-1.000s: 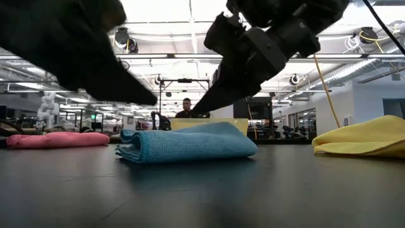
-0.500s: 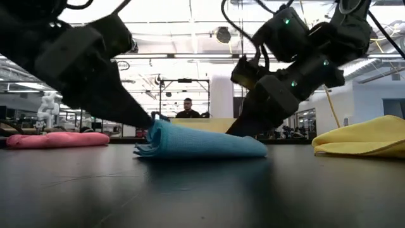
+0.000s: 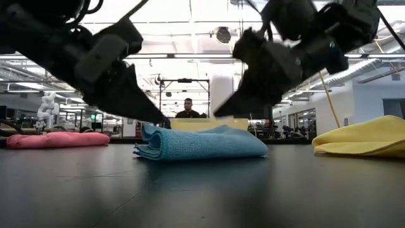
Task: Fold microfiber towels
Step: Fold the blue towel
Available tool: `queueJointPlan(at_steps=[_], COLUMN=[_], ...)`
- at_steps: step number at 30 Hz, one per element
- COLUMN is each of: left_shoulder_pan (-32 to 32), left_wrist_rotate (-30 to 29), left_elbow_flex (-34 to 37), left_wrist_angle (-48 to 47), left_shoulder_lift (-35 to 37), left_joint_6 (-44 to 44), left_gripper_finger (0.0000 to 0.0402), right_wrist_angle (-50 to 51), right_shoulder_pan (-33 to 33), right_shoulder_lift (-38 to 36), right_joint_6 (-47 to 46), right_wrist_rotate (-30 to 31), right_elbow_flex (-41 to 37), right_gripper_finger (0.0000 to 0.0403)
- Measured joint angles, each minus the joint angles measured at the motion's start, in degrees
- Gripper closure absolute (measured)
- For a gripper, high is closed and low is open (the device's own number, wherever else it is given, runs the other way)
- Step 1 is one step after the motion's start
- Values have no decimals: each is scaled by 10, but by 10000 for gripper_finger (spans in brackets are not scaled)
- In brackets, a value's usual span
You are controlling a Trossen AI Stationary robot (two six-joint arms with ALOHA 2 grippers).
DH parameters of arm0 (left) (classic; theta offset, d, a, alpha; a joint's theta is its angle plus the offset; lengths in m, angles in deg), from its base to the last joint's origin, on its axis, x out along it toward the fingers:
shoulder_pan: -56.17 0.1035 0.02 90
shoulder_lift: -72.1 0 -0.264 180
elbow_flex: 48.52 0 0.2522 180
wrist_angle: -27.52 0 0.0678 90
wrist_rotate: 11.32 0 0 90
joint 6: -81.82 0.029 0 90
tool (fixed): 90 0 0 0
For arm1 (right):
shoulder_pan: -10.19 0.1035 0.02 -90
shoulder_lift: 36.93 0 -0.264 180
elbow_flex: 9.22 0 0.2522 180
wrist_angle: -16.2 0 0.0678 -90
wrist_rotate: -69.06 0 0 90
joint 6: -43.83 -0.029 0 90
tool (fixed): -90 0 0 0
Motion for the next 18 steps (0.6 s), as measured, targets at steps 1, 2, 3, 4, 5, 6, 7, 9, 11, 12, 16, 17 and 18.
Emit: queueJointPlan(at_steps=[1, 2, 3, 4, 5, 6, 7, 9, 11, 12, 16, 17, 18], left_shoulder_pan=[3, 6, 8, 9, 11, 11, 11, 11, 10, 7, -6, -9, -13], left_wrist_rotate=[0, -1, 0, 0, 0, 0, 0, 0, 1, 2, 1, -2, -5], left_elbow_flex=[0, 0, 0, 3, 5, 5, 7, 11, 10, 10, 7, 9, 9], left_wrist_angle=[-14, -25, -35, -43, -46, -41, -42, -53, -55, -63, -56, -58, -45], left_shoulder_lift=[-2, -7, -12, -16, -20, -26, -29, -30, -26, -18, 12, 21, 26], left_joint_6=[-11, -22, -32, -38, -46, -54, -62, -73, -77, -77, -73, -67, -56], left_gripper_finger=[259, 259, 259, 259, 259, 259, 259, 259, 259, 259, 259, 259, 259], right_wrist_angle=[-4, -4, -5, -6, -4, -4, -2, -3, 13, 12, 11, 9, 9], right_shoulder_pan=[0, -1, -2, -3, -3, -3, -3, -3, -3, -2, 3, 3, 3], right_shoulder_lift=[11, 21, 31, 40, 47, 51, 52, 48, 31, 22, -13, -15, -17], right_joint_6=[-1, -1, -1, -1, -1, 1, 6, 18, 27, 30, 33, 33, 31], right_wrist_rotate=[0, 1, 3, 13, 23, 31, 34, 41, 41, 41, 41, 41, 41], right_elbow_flex=[0, 0, 0, 0, 0, 0, 0, 0, -1, -1, -1, -1, -1], right_gripper_finger=[403, 403, 403, 403, 403, 403, 403, 403, 403, 403, 403, 403, 403])
